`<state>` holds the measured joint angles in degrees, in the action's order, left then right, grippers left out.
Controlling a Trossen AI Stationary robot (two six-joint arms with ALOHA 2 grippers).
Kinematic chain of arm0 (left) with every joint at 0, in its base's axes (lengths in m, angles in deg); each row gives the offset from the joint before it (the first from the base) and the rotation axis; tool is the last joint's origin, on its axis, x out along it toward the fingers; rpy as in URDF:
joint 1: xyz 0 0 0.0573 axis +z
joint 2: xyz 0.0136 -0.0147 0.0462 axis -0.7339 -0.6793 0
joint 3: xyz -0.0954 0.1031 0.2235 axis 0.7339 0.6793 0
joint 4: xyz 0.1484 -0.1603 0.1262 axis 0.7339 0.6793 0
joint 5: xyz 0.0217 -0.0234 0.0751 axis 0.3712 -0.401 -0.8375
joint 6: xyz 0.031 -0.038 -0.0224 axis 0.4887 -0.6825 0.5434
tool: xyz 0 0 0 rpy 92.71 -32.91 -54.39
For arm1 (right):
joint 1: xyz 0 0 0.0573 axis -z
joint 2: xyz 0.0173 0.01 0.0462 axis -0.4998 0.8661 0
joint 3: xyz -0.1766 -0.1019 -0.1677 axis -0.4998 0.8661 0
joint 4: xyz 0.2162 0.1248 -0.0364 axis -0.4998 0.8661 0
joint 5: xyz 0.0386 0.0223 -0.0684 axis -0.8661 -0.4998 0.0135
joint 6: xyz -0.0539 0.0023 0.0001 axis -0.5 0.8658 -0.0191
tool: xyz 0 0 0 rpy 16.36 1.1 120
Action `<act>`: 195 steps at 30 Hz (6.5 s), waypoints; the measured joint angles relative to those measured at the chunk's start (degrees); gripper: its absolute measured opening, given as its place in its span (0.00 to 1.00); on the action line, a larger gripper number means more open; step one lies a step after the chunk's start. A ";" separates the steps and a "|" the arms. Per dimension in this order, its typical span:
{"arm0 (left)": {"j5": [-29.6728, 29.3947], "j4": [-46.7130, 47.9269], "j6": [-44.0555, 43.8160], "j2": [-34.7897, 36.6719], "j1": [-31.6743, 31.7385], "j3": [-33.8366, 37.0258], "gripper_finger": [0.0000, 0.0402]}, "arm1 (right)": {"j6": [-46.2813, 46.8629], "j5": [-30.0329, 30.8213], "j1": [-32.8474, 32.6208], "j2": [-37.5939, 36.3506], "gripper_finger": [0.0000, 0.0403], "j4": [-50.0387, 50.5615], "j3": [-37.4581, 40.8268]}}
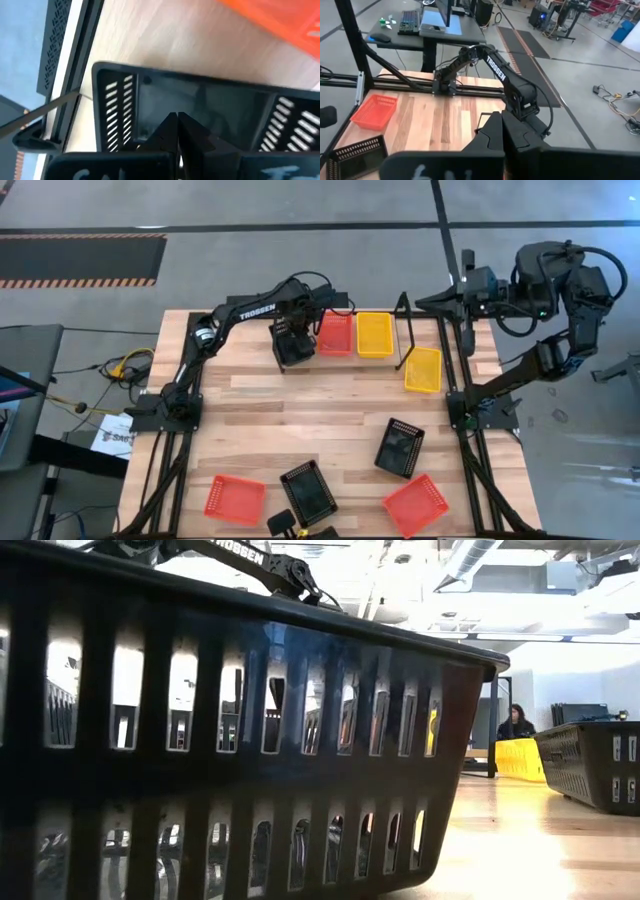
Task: Stack baskets on shelf by color
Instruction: Adjust the black bin, then stack the left orange bin on top of the other orange bin on the shelf
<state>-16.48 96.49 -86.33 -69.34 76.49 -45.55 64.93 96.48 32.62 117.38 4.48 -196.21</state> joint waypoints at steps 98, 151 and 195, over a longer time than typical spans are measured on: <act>6.46 -14.71 6.06 0.04 -10.16 -3.66 0.00 | 1.91 -1.66 0.00 3.84 0.00 1.25 -0.04; 21.49 -19.51 -53.11 46.48 -58.03 61.59 0.00 | -6.06 1.55 0.09 2.99 0.00 2.79 0.01; 17.49 -33.29 -34.79 36.93 -68.69 61.33 0.33 | -13.04 -1.66 0.13 5.60 0.00 3.08 -0.02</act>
<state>1.01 63.20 -121.12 -32.41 7.79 15.78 51.89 94.82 32.75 122.97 7.56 -196.23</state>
